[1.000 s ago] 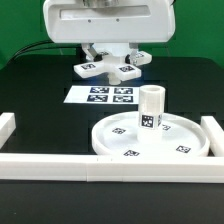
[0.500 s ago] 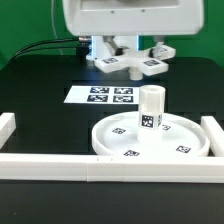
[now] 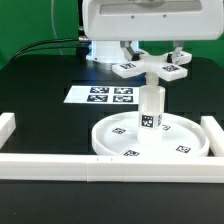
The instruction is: Assemble round table
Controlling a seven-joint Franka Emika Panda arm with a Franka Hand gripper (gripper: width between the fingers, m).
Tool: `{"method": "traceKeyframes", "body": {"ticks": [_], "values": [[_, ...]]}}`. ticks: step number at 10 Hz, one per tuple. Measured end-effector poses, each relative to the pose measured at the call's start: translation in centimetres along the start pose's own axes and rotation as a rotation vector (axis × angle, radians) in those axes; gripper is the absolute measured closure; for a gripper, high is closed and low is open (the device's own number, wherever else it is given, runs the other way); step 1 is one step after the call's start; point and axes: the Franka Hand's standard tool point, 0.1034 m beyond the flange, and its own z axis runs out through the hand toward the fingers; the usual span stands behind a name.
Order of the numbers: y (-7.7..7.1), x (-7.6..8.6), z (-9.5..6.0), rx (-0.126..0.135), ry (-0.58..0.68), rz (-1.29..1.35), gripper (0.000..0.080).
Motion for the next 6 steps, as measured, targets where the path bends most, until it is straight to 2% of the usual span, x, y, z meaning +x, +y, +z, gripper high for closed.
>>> {"method": "traceKeyframes", "body": {"ticks": [3,6], "values": [[-0.06,-0.18,0.34,-0.002,-0.006,-0.002,0.0353],[0.05,0.6,1.09,-0.006,0.002,-0.017,0.0353]]}}
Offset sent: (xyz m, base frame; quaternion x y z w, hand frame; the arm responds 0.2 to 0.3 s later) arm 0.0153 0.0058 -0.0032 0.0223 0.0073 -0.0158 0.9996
